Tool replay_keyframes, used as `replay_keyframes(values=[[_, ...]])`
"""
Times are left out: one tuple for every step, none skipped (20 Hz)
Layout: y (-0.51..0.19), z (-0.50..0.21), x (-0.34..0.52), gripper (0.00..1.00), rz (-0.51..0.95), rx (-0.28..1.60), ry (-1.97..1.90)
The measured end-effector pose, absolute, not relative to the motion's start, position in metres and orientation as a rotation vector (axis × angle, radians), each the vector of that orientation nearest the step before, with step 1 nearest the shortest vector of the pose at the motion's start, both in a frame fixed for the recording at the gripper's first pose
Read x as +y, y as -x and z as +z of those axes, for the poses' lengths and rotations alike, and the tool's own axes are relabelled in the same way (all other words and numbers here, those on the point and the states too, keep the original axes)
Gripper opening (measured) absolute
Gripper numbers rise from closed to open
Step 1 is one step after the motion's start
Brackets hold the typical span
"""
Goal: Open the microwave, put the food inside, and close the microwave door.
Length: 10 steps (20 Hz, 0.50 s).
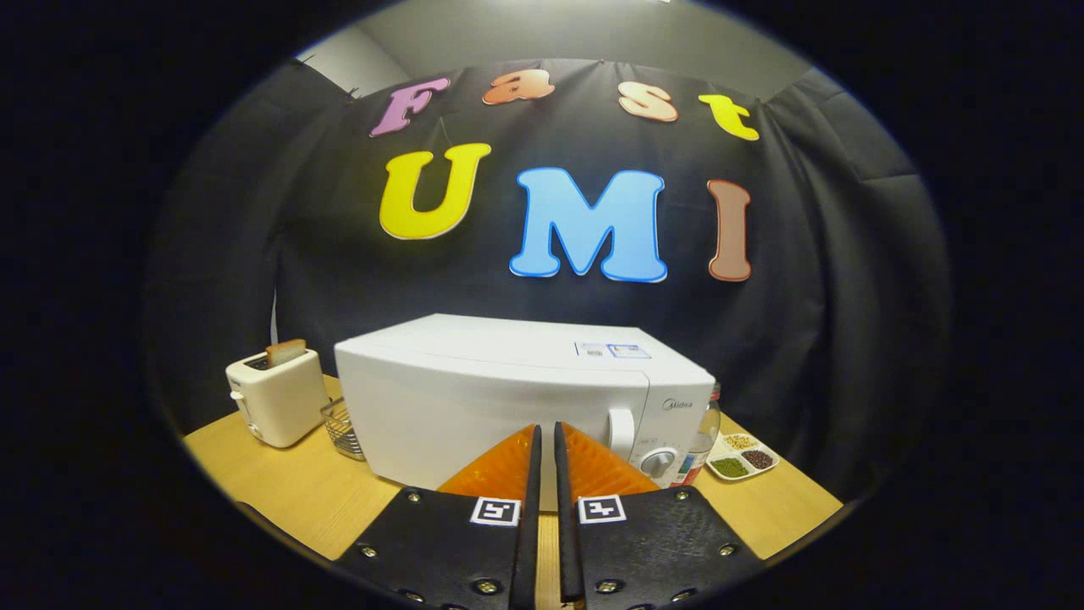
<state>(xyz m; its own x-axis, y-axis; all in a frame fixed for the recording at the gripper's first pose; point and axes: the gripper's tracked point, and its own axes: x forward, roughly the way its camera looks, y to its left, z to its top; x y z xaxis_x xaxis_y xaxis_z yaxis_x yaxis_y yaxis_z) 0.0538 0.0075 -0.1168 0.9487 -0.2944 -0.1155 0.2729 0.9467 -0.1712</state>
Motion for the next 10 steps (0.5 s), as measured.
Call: replay_keyframes(values=[[-0.042,-0.099,0.017,0.11,-0.276,0.123,0.160],[-0.027,-0.078,0.027,0.11,-0.263,0.099,0.161],[-0.017,-0.062,0.034,0.11,-0.253,0.085,0.160],[-0.007,-0.046,0.039,0.11,-0.248,0.074,0.157],[0.003,-0.030,0.045,0.11,-0.247,0.062,0.158],[0.010,-0.013,0.046,0.11,-0.257,0.045,0.161],[0.017,0.003,0.048,0.11,-0.266,0.026,0.163],[0.023,0.019,0.050,0.11,-0.274,0.008,0.161],[0.028,0.033,0.052,0.11,-0.281,-0.010,0.150],[0.035,0.046,0.054,0.11,-0.286,-0.024,0.137]])
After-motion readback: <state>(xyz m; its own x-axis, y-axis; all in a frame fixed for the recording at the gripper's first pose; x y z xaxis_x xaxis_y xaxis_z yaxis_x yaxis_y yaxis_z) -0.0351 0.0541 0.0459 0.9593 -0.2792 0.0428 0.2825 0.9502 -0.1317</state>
